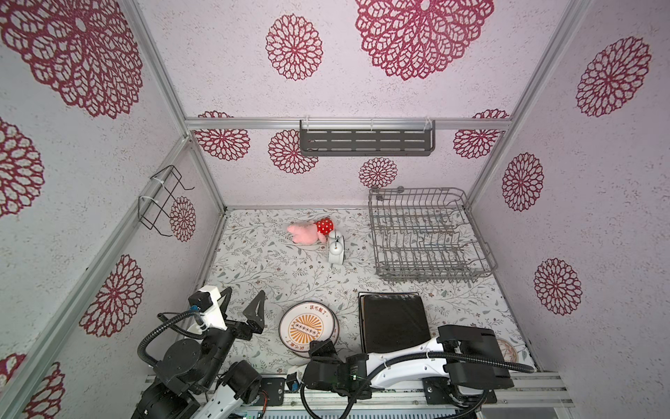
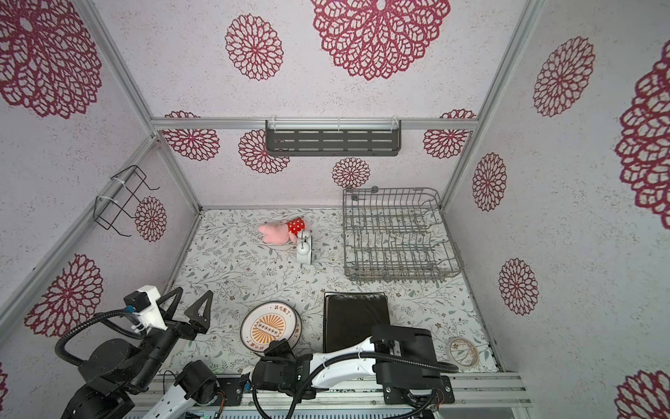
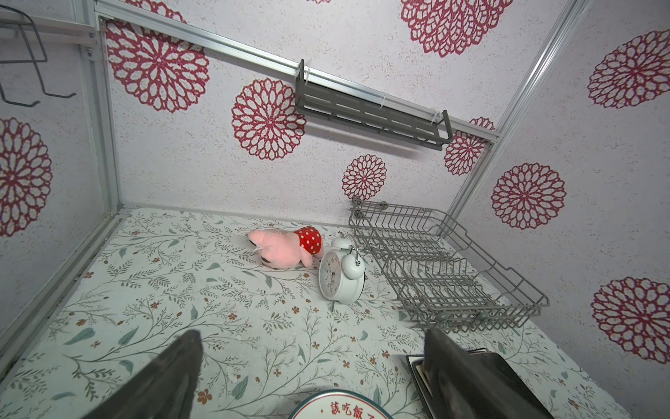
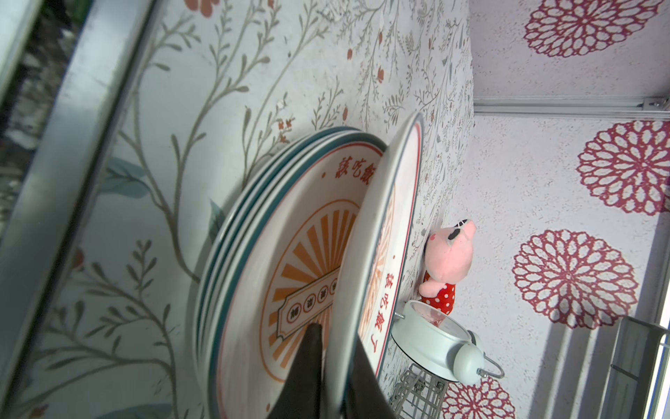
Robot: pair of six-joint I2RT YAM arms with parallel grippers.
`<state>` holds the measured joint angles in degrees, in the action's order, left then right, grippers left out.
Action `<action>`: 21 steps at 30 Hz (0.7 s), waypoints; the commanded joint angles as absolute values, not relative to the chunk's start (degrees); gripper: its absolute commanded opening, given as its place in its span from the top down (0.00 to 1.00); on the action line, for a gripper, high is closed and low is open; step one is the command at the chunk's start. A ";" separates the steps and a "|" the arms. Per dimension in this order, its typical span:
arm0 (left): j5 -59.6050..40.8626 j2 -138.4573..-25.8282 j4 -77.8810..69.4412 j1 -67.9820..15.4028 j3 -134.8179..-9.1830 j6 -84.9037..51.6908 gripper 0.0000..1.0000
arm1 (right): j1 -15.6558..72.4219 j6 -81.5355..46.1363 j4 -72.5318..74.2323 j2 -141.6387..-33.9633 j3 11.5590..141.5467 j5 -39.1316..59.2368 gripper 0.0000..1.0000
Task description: Unload the plates from the dish rack
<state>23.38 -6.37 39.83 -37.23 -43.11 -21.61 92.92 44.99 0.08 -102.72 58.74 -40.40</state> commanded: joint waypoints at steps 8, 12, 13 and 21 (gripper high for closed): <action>23.07 -5.10 40.17 -36.91 -43.15 -22.04 0.03 | 93.69 40.28 -6.78 -103.52 61.52 -42.14 0.74; 22.76 -5.19 39.95 -36.91 -43.24 -22.20 0.03 | 93.69 39.56 -8.55 -103.45 61.85 -42.52 0.68; 22.68 -5.33 39.83 -36.91 -43.16 -22.21 0.03 | 93.67 39.26 -9.09 -103.29 62.03 -42.46 0.66; 22.02 -6.58 39.55 -36.91 -43.40 -22.37 0.03 | 93.87 36.09 -15.89 -102.44 64.67 -39.32 0.44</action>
<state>22.63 -5.65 39.94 -37.23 -43.11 -21.52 93.32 38.61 -11.31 -103.53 62.70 -40.34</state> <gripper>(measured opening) 0.975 0.545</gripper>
